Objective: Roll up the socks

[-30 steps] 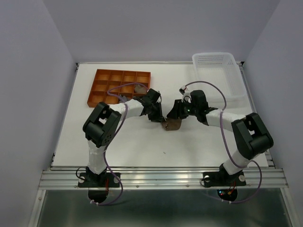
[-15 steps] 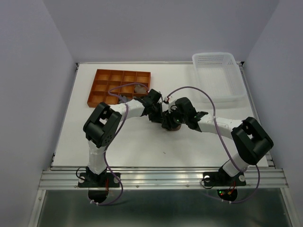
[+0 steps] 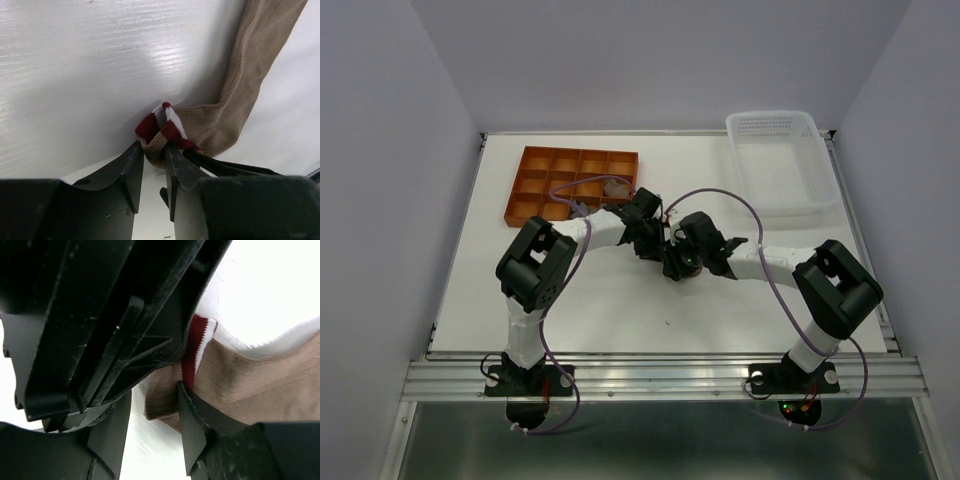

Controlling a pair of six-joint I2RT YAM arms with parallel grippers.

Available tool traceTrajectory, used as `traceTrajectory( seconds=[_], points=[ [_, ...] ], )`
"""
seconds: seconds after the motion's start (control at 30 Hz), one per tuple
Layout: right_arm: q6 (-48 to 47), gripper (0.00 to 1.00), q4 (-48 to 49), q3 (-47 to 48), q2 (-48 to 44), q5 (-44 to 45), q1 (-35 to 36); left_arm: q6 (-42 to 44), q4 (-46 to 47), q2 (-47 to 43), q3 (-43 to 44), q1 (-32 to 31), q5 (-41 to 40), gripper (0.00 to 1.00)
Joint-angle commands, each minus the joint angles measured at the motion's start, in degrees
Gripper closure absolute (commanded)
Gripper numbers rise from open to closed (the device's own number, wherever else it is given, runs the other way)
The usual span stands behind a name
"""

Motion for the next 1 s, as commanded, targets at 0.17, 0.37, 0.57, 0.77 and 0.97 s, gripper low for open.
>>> traceTrajectory(
  seconds=[0.17,0.37,0.57,0.77,0.97],
  points=[
    [-0.5,0.68,-3.5,0.3,1.0,11.0,2.0,1.3,-2.3,-5.5,1.3,1.5,2.6,0.60],
    [1.7,0.95,-1.8,0.7,0.5,12.2,2.5,1.0,-0.7,-8.6,-2.4,4.7,4.1,0.57],
    [6.1,0.98,5.9,-1.2,-2.6,1.5,2.5,0.6,-0.3,-12.5,-6.0,6.8,3.5,0.57],
    [14.2,0.99,17.7,-7.6,-5.6,-7.8,-1.7,0.9,0.0,-13.0,-6.7,6.9,4.5,0.57],
    [22.5,0.99,29.1,-12.5,-3.9,-22.1,-7.1,0.6,0.5,-13.1,-7.6,6.9,5.7,0.57]
  ],
)
